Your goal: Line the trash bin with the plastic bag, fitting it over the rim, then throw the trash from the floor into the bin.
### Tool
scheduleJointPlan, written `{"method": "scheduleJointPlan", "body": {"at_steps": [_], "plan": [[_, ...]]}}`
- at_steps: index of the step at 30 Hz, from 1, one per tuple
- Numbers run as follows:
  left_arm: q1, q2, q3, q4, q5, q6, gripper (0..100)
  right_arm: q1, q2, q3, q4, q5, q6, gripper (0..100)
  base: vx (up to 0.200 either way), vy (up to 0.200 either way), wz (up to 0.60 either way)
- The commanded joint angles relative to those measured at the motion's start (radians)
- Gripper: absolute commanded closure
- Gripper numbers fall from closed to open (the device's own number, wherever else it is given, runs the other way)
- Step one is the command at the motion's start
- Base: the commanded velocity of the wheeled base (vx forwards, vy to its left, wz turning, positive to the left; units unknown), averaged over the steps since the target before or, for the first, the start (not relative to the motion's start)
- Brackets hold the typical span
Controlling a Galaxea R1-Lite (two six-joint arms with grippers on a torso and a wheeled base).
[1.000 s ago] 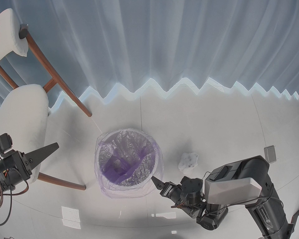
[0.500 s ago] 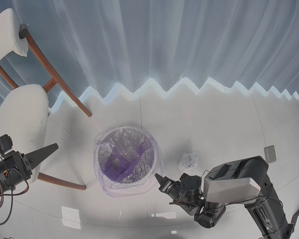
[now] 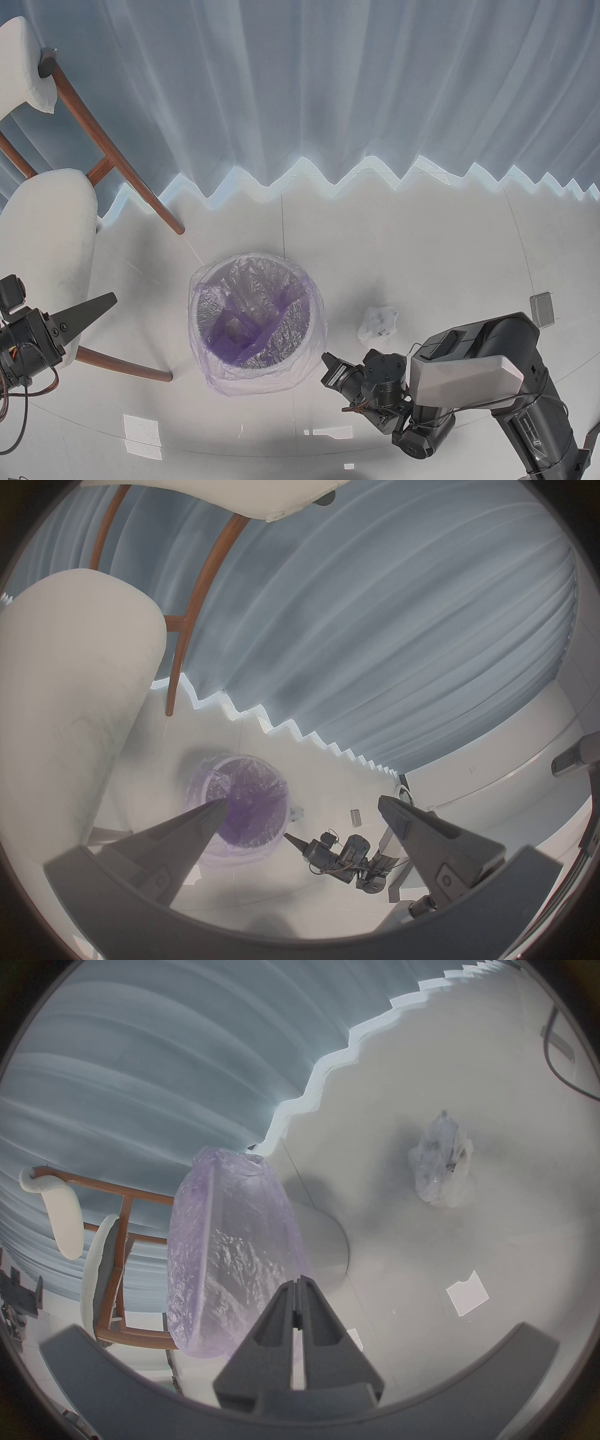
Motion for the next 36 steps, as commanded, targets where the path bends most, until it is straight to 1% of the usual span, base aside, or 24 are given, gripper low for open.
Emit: {"method": "scheduleJointPlan", "body": {"at_steps": [1, 3, 4, 9, 13, 16, 18, 21, 22, 25, 28, 33, 36], "plan": [[0.008, -0.003, 0.021, -0.002, 0.0, 0.0, 0, -0.011, -0.014, 0.055, -0.018, 0.003, -0.011, 100, 0.0, 0.0, 0.0], [0.012, -0.005, 0.024, -0.002, 0.0, 0.0, 0, -0.012, -0.015, 0.07, -0.018, 0.009, -0.014, 100, 0.0, 0.0, 0.0], [0.014, -0.005, 0.024, -0.002, 0.0, 0.0, 0, -0.012, -0.015, 0.068, -0.018, 0.01, -0.016, 0, 0.0, 0.0, 0.0], [0.018, -0.01, 0.022, -0.002, -0.002, 0.0, 0, -0.023, -0.009, 0.052, -0.018, 0.021, -0.037, 0, 0.0, 0.0, 0.0], [0.02, -0.01, 0.019, -0.003, -0.002, 0.0, 0, -0.054, -0.008, 0.033, -0.018, 0.088, -0.083, 0, 0.0, 0.0, 0.0], [0.023, -0.01, 0.019, -0.003, -0.002, 0.0, 0, -0.086, 0.012, 0.009, -0.018, 0.13, -0.152, 0, 0.0, 0.0, 0.0], [0.026, -0.01, 0.021, -0.003, -0.002, 0.002, 0, -0.12, 0.018, 0.007, -0.018, 0.176, -0.237, 0, 0.0, 0.0, 0.0], [0.028, -0.011, 0.022, -0.003, -0.002, 0.002, 0, -0.135, 0.004, 0.044, -0.018, 0.257, -0.315, 0, 0.0, 0.0, 0.0], [0.029, -0.01, 0.024, -0.003, -0.002, 0.002, 0, -0.135, 0.003, 0.045, -0.018, 0.26, -0.316, 0, 0.0, 0.0, 0.0], [0.035, -0.01, 0.025, -0.002, -0.002, 0.002, 0, -0.135, -0.012, 0.022, -0.018, 0.338, -0.355, 0, 0.0, 0.0, 0.0], [0.04, -0.01, 0.024, -0.002, -0.002, 0.002, 0, -0.135, -0.009, -0.022, -0.018, 0.394, -0.382, 0, 0.0, 0.0, 0.0], [0.043, -0.01, 0.025, 0.003, -0.002, 0.0, 0, -0.146, -0.002, -0.048, -0.018, 0.5, -0.408, 0, 0.0, 0.0, 0.0], [0.048, -0.01, 0.025, 0.003, -0.002, 0.002, 0, -0.161, 0.018, -0.068, -0.018, 0.544, -0.441, 0, 0.0, 0.0, 0.0]]}}
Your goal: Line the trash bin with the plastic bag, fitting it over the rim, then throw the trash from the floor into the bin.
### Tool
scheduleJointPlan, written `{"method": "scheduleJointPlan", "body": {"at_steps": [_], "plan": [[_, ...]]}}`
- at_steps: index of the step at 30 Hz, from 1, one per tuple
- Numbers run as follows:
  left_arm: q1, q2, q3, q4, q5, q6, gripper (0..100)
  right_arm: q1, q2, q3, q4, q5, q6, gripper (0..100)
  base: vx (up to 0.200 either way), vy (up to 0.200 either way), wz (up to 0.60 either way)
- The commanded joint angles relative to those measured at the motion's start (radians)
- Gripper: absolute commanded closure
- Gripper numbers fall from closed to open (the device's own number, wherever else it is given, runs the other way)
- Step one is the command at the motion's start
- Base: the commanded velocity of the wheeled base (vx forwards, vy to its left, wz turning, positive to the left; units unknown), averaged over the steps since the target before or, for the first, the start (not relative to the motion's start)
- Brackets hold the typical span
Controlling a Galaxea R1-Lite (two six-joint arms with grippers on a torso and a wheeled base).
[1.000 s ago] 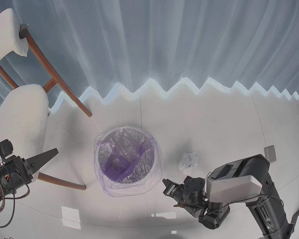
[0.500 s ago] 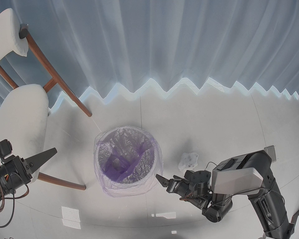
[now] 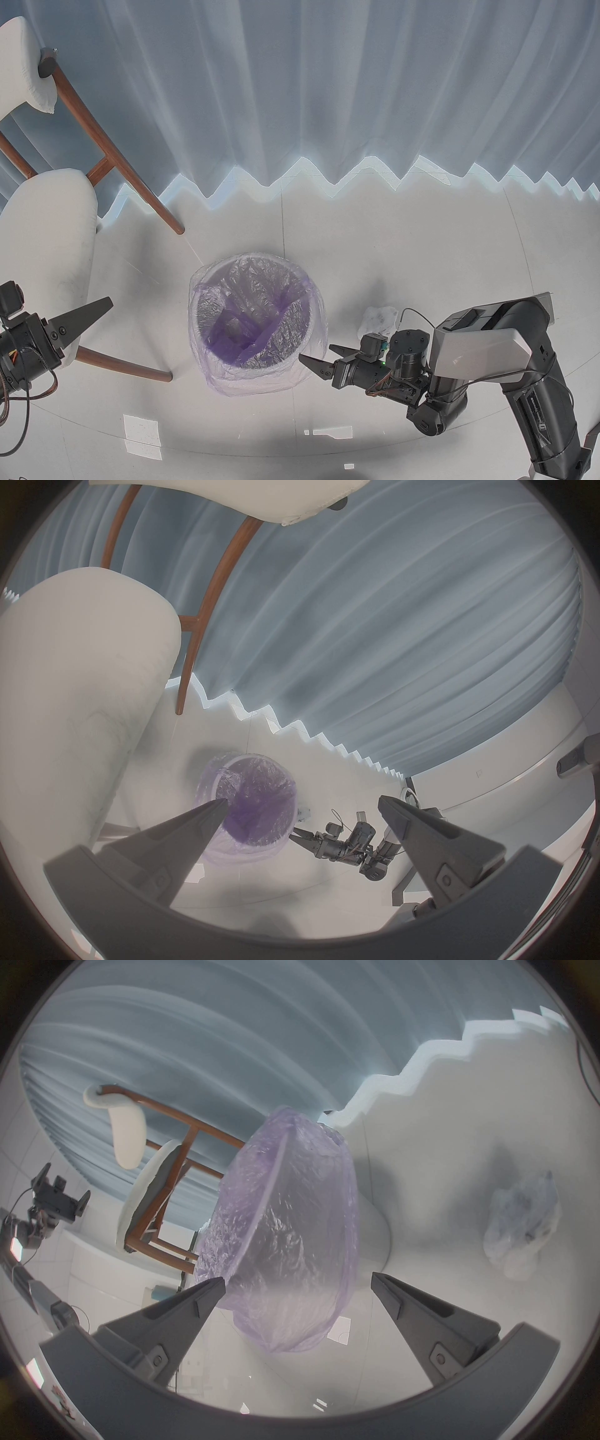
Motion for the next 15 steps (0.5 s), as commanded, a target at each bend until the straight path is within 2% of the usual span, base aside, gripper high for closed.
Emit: {"method": "scheduleJointPlan", "body": {"at_steps": [1, 9, 10, 15], "plan": [[0.008, 0.0, 0.0, 0.001, 0.0, 0.0, 0, -0.017, 0.021, -0.028, -0.017, 0.024, -0.021, 0, 0.0, 0.0, 0.0], [0.008, 0.003, 0.0, 0.003, 0.0, 0.0, 0, -0.036, 0.044, -0.07, -0.017, 0.035, -0.028, 0, 0.0, 0.0, 0.0], [0.008, 0.003, 0.0, 0.003, 0.0, 0.0, 0, -0.036, 0.044, -0.07, -0.017, 0.035, -0.028, 100, 0.0, 0.0, 0.0], [0.008, 0.008, -0.001, 0.003, 0.0, 0.0, 0, -0.025, 0.045, -0.09, -0.017, 0.037, -0.027, 100, 0.0, 0.0, 0.0]]}}
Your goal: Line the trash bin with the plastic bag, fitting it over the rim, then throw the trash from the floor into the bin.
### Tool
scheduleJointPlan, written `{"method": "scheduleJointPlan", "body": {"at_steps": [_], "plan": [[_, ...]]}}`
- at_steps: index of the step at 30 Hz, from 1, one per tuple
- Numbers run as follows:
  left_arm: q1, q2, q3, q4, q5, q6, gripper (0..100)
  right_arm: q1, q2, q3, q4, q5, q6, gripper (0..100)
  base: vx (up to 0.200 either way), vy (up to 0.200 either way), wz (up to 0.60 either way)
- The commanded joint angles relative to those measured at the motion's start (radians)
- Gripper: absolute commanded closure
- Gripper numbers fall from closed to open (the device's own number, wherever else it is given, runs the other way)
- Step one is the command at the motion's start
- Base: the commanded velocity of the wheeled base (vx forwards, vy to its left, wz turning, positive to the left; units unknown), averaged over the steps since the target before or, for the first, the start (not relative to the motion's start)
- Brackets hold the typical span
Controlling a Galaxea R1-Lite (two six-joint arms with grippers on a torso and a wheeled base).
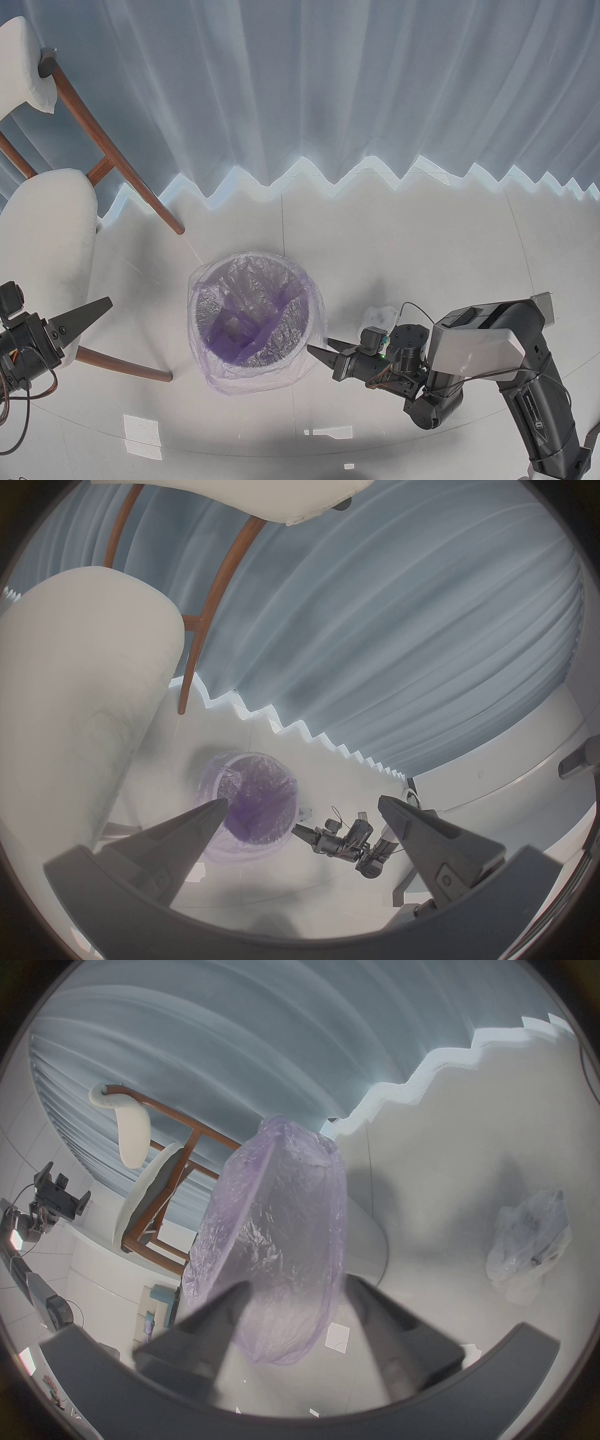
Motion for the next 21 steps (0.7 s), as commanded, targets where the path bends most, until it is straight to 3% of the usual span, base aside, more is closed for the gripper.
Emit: {"method": "scheduleJointPlan", "body": {"at_steps": [1, 14, 21], "plan": [[0.0, 0.005, -0.001, 0.0, 0.0, -0.001, 0, 0.007, 0.005, -0.009, -0.018, 0.001, 0.0, 100, 0.0, 0.0, 0.0], [0.002, 0.008, -0.003, -0.002, 0.0, -0.001, 0, -0.016, 0.015, 0.032, -0.018, -0.011, -0.01, 100, 0.0, 0.0, 0.0], [0.002, 0.007, -0.001, -0.002, 0.0, -0.001, 0, -0.014, 0.025, 0.015, -0.018, -0.085, 0.004, 100, 0.0, 0.0, 0.0]]}}
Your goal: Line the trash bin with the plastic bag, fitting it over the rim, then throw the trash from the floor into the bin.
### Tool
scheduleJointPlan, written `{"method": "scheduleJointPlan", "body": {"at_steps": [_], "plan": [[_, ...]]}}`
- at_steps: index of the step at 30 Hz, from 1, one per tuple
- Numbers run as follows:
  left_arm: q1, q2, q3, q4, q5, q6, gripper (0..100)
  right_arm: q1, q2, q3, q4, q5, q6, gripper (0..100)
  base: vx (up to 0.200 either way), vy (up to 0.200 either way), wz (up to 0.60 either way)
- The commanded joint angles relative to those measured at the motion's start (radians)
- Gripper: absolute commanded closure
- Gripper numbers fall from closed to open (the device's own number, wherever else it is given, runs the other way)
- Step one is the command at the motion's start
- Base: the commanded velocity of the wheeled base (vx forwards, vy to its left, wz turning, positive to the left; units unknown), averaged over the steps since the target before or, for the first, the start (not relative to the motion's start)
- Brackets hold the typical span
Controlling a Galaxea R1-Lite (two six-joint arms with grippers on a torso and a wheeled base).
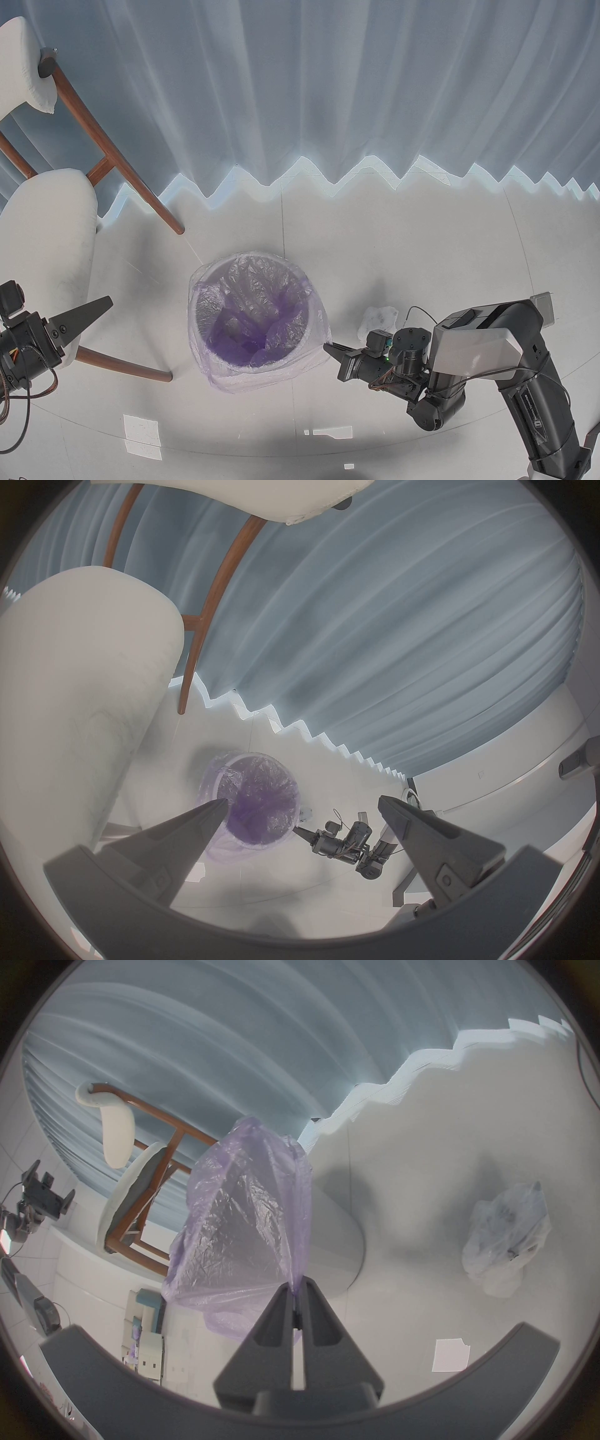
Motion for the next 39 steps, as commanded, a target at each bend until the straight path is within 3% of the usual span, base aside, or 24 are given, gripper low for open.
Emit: {"method": "scheduleJointPlan", "body": {"at_steps": [1, 7, 16, 28, 39], "plan": [[0.002, 0.0, 0.001, 0.0, 0.0, -0.001, 0, 0.001, 0.01, -0.006, -0.018, -0.02, 0.007, 100, 0.0, 0.0, 0.0], [0.002, -0.005, 0.001, -0.002, 0.0, -0.001, 0, 0.004, 0.009, -0.012, -0.009, -0.097, 0.045, 100, 0.0, 0.0, 0.0], [0.002, -0.008, -0.002, -0.005, 0.0, -0.001, 0, 0.01, -0.029, 0.008, 0.053, -0.111, 0.051, 100, 0.0, 0.0, 0.0], [0.008, -0.008, -0.002, -0.006, 0.0, -0.001, 0, 0.048, -0.051, 0.08, 0.097, -0.129, 0.203, 100, 0.0, 0.0, 0.0], [0.008, -0.008, 0.0, -0.006, 0.002, -0.001, 0, 0.068, -0.04, 0.076, 0.128, -0.186, 0.154, 100, 0.0, 0.0, 0.0]]}}
